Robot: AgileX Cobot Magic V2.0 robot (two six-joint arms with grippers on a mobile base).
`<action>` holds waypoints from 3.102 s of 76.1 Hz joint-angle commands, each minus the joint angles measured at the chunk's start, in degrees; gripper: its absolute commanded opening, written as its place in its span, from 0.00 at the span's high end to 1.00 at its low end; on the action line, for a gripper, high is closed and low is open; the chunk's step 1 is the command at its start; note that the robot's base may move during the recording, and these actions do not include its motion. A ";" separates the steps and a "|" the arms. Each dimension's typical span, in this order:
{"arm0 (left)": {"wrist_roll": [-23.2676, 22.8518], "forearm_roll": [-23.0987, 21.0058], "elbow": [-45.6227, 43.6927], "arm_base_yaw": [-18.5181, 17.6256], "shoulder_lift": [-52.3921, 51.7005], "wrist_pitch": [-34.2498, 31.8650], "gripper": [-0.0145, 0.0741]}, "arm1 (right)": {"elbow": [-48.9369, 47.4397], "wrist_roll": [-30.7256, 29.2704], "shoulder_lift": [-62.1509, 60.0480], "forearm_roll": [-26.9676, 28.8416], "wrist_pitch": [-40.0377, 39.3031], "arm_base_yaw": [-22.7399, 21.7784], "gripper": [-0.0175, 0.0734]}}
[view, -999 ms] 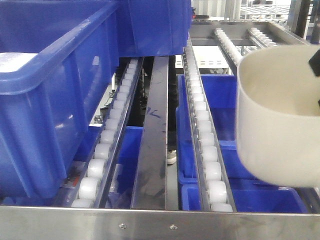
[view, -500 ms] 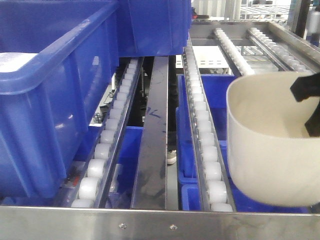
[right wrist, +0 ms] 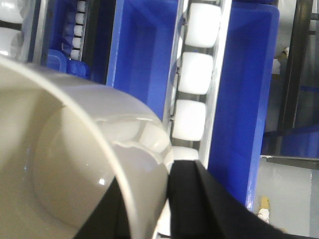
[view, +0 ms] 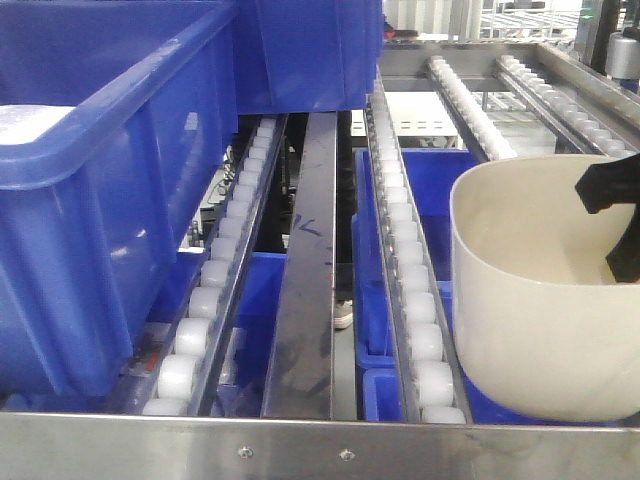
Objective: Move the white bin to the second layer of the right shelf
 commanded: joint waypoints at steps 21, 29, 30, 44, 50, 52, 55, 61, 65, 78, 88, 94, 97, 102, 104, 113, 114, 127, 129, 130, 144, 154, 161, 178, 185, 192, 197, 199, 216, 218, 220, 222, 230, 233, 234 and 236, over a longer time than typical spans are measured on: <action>-0.30 0.00 2.11 -0.33 -0.80 -5.01 0.74 | -2.06 0.01 -1.12 0.22 -3.68 0.03 0.75; -0.30 0.00 2.11 -0.33 -0.80 -5.01 0.74 | -2.06 0.01 -0.24 0.22 -3.21 0.03 0.75; -0.30 0.00 2.11 -0.33 -0.80 -5.01 0.74 | -2.06 0.01 -0.18 0.22 -3.21 0.03 0.75; -0.30 0.00 2.11 -0.33 -0.80 -5.01 0.74 | -2.06 0.01 0.24 0.63 -3.32 0.03 0.75; -0.30 0.00 2.11 -0.33 -0.80 -5.01 0.74 | -2.06 0.01 0.24 0.63 -3.26 0.03 0.75; -0.30 0.00 2.11 -0.33 -0.80 -5.01 0.74 | -2.06 0.01 0.24 0.68 -3.26 0.03 0.75; -0.30 0.00 2.11 -0.33 -0.80 -5.01 0.74 | -2.06 0.01 0.24 0.81 -3.20 0.03 0.74; -0.30 0.00 2.11 -0.33 -0.80 -5.01 0.74 | -2.06 0.01 0.24 1.01 -3.20 0.03 0.72; -0.30 0.00 2.11 -0.33 -0.80 -5.01 0.74 | -2.06 0.01 0.24 1.08 -3.27 0.03 0.67; -0.30 0.00 2.11 -0.33 -0.80 -5.01 0.74 | -2.11 0.01 0.12 1.13 -3.89 0.03 0.34; -0.30 0.00 2.11 -0.33 -0.80 -5.01 0.74 | -2.11 0.01 -0.36 1.17 -5.38 0.03 0.23; -0.30 0.00 2.11 -0.33 -0.80 -5.01 0.74 | -2.11 0.01 -0.94 1.17 -6.08 0.03 0.23; -0.30 0.00 2.11 -0.33 -0.80 -5.01 0.74 | -2.11 0.01 -1.20 1.17 -6.27 0.03 0.23; -0.30 0.00 2.11 -0.33 -0.80 -5.01 0.74 | -2.11 0.01 -1.72 1.17 -6.39 0.03 0.23; -0.30 0.00 2.11 -0.33 -0.80 -5.01 0.74 | -2.11 0.01 -2.01 1.17 -6.43 0.03 0.23; -0.30 0.00 2.11 -0.33 -0.80 -5.01 0.74 | -2.11 0.01 -3.46 1.17 -6.45 0.03 0.23; -0.30 0.00 2.11 -0.33 -0.80 -5.01 0.74 | -2.11 0.01 -3.62 1.17 -6.45 0.03 0.23; -0.30 0.00 2.11 -0.33 -0.80 -5.01 0.74 | -2.17 0.01 -6.20 1.17 -6.68 0.03 0.23; -0.30 0.00 2.11 -0.33 -0.80 -5.01 0.74 | -2.17 0.01 -6.58 1.17 -6.74 0.03 0.23; -0.30 0.00 2.11 -0.33 -0.80 -5.01 0.74 | -2.17 0.01 -6.82 1.17 -6.75 0.03 0.23; -0.30 0.00 2.11 -0.33 -0.80 -5.01 0.74 | -2.17 0.01 -9.97 1.17 -7.96 0.03 0.23; -0.30 0.00 2.11 -0.33 -0.80 -5.01 0.74 | -2.17 0.01 -12.82 1.17 -8.31 0.03 0.23; -0.30 0.00 2.11 -0.33 -0.80 -5.01 0.74 | -2.17 0.01 -15.16 1.17 -8.56 0.03 0.23; -0.30 0.00 2.11 -0.33 -0.80 -5.01 0.74 | -2.05 0.01 -25.22 1.11 -11.86 -0.04 0.47; -0.30 0.00 2.11 -0.33 -0.80 -5.01 0.74 | -1.85 -0.04 -30.52 1.05 -11.67 -0.04 0.72; -0.30 0.00 2.11 -0.33 -0.80 -5.01 0.74 | -0.36 -0.04 -35.34 0.56 -12.06 -0.97 0.73; -0.30 0.00 2.11 -0.33 -0.80 -5.01 0.74 | 1.54 -0.04 -39.20 0.54 -12.27 -2.49 0.75; -0.30 0.00 2.11 -0.33 -0.80 -5.01 0.74 | 2.53 -0.04 -41.14 0.54 -12.42 -3.28 0.75; -0.30 0.00 2.11 -0.33 -0.80 -5.01 0.74 | 12.60 -0.04 -54.49 0.54 -15.97 -11.77 0.75; -0.30 0.00 2.11 -0.33 -0.80 -5.01 0.74 | 13.52 -0.04 -55.70 0.54 -15.93 -12.28 0.75; -0.30 0.00 2.11 -0.33 -0.80 -5.01 0.74 | 14.12 -0.04 -56.75 0.54 -15.73 -12.72 0.75; -0.30 0.00 2.11 -0.33 -0.80 -5.01 0.74 | 14.60 -0.04 -57.59 0.54 -15.46 -12.77 0.75; -0.30 0.00 2.11 -0.33 -0.80 -5.01 0.74 | 15.27 -0.04 -58.88 0.59 -14.79 -12.66 0.75; -0.30 0.00 2.11 -0.33 -0.80 -5.01 0.74 | 15.27 -0.04 -58.82 0.59 -14.79 -12.67 0.75; -0.30 0.00 2.11 -0.33 -0.80 -5.01 0.74 | 15.27 -0.04 -58.82 0.59 -14.79 -12.67 0.75; -0.30 0.00 2.11 -0.33 -0.80 -5.01 0.74 | 15.27 -0.04 -58.82 0.59 -14.79 -12.67 0.75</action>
